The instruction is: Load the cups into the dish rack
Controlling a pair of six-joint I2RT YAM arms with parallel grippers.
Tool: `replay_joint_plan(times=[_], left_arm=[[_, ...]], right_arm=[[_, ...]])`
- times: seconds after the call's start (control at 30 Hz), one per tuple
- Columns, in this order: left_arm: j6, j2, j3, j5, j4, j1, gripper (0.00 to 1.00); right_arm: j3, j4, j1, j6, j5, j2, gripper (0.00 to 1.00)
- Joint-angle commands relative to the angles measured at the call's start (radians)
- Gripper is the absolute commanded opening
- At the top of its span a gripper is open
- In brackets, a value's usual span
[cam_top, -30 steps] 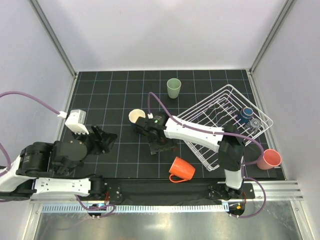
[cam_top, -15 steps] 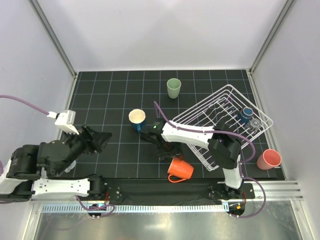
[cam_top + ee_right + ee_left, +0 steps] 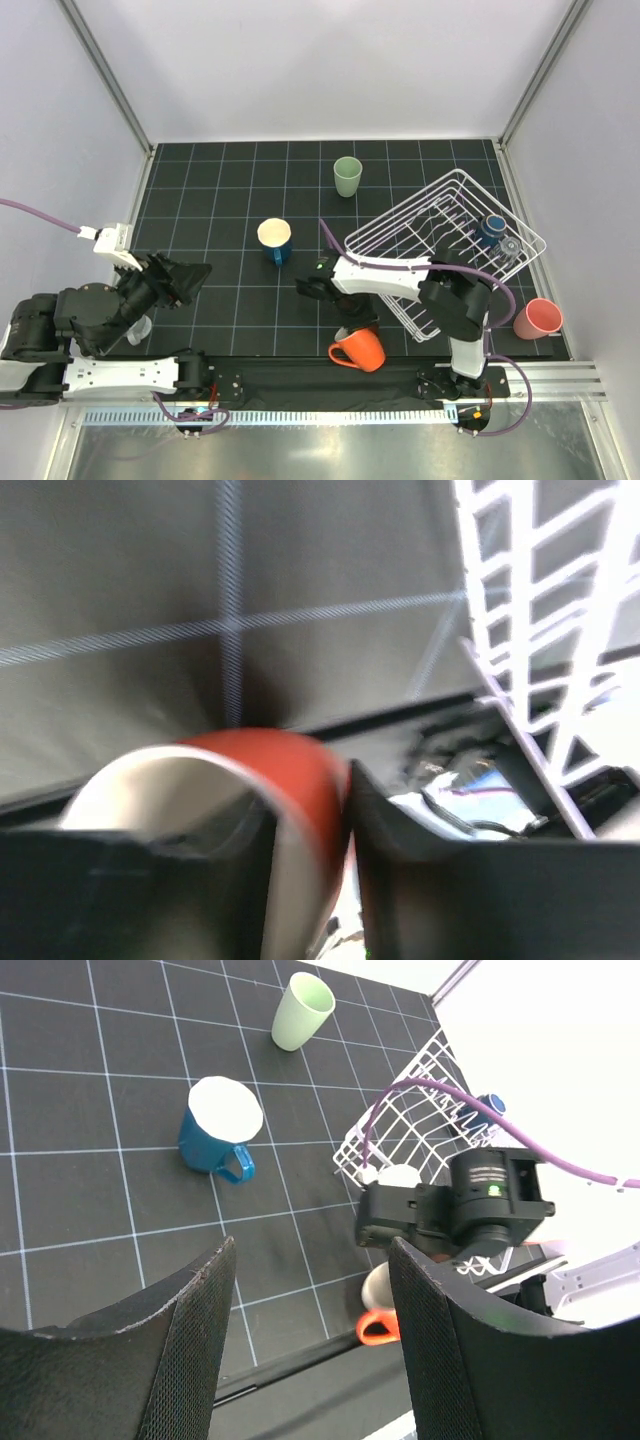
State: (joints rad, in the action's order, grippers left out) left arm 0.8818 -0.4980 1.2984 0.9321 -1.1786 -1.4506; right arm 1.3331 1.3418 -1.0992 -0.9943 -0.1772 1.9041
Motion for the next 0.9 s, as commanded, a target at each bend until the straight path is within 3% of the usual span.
replay_joint_plan(times=[0.0, 0.03, 0.07, 0.23, 0.37, 0.47, 0.53, 0.63, 0.7, 0.87], left_arm=[[-0.029, -0.008, -0.004, 0.033, 0.036, 0.002, 0.62], [-0.03, -0.013, -0.001, 0.036, 0.034, 0.002, 0.62], [-0.032, -0.019, 0.009, 0.037, 0.033, 0.002, 0.62], [-0.035, -0.063, 0.035, 0.04, 0.028, 0.004, 0.62], [-0.021, -0.102, 0.061, 0.043, 0.017, 0.004, 0.61], [0.022, -0.132, 0.082, 0.048, -0.015, 0.002, 0.61], [0.081, -0.145, 0.085, 0.048, -0.047, 0.002, 0.58], [0.166, -0.162, 0.075, 0.039, -0.101, 0.002, 0.56], [0.232, -0.168, 0.061, 0.016, -0.116, 0.002, 0.56], [0.33, -0.224, 0.039, -0.056, -0.188, 0.004, 0.57]], right_arm=[[-0.031, 0.198, -0.004, -0.02, 0.009, -0.079, 0.2], [-0.035, 0.2, -0.005, -0.014, 0.001, -0.091, 0.06], [-0.038, 0.2, -0.004, -0.014, -0.005, -0.097, 0.04], [0.003, 0.194, -0.008, 0.003, -0.088, -0.131, 0.04], [0.16, 0.122, -0.008, 0.097, -0.231, -0.154, 0.04], [0.23, 0.002, -0.007, 0.223, -0.367, -0.189, 0.04], [0.206, -0.218, -0.002, 0.324, -0.428, -0.236, 0.04], [0.074, -0.505, 0.03, 0.489, -0.401, -0.327, 0.04], [-0.033, -0.655, 0.07, 0.551, -0.293, -0.364, 0.04], [-0.201, -0.759, 0.076, 0.744, -0.136, -0.408, 0.04]])
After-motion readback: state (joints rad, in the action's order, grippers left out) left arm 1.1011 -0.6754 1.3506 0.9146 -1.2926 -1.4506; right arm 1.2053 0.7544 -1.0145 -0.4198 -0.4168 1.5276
